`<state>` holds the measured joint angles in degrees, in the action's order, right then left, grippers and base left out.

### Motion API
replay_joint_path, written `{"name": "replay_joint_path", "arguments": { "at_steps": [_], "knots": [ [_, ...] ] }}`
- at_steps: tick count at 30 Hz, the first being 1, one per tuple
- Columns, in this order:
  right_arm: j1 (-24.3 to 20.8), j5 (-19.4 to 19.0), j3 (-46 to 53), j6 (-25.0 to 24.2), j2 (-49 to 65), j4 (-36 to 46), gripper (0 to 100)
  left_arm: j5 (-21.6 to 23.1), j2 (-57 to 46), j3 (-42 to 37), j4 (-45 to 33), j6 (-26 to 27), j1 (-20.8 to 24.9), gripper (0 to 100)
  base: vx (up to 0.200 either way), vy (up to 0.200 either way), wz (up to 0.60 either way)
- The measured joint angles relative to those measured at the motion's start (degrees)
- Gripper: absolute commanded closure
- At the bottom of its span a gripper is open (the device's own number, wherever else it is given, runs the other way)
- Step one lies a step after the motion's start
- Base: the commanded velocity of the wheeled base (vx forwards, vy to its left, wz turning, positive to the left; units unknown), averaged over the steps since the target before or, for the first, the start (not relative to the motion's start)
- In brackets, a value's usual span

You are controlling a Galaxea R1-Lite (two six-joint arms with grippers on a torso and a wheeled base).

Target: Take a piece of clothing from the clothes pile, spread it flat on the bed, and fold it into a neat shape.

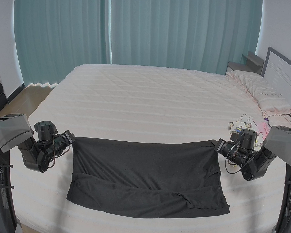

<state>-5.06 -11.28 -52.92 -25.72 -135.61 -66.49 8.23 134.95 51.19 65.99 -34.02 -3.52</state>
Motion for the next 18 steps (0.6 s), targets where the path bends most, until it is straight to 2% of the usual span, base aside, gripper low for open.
{"name": "replay_joint_path", "arguments": {
  "at_steps": [10, 18],
  "knots": [
    [-0.15, 0.48, -1.73, 0.05, -1.66, -0.05, 100, -0.02, -0.05, -0.04, -0.29, 0.01, -0.91, 100, 0.0, 0.0, 0.0],
    [0.35, -0.1, 3.15, 0.27, -0.41, -1.12, 100, -0.02, -0.46, -2.0, -0.24, 1.82, -1.05, 100, 0.0, 0.0, 0.0]
  ]
}}
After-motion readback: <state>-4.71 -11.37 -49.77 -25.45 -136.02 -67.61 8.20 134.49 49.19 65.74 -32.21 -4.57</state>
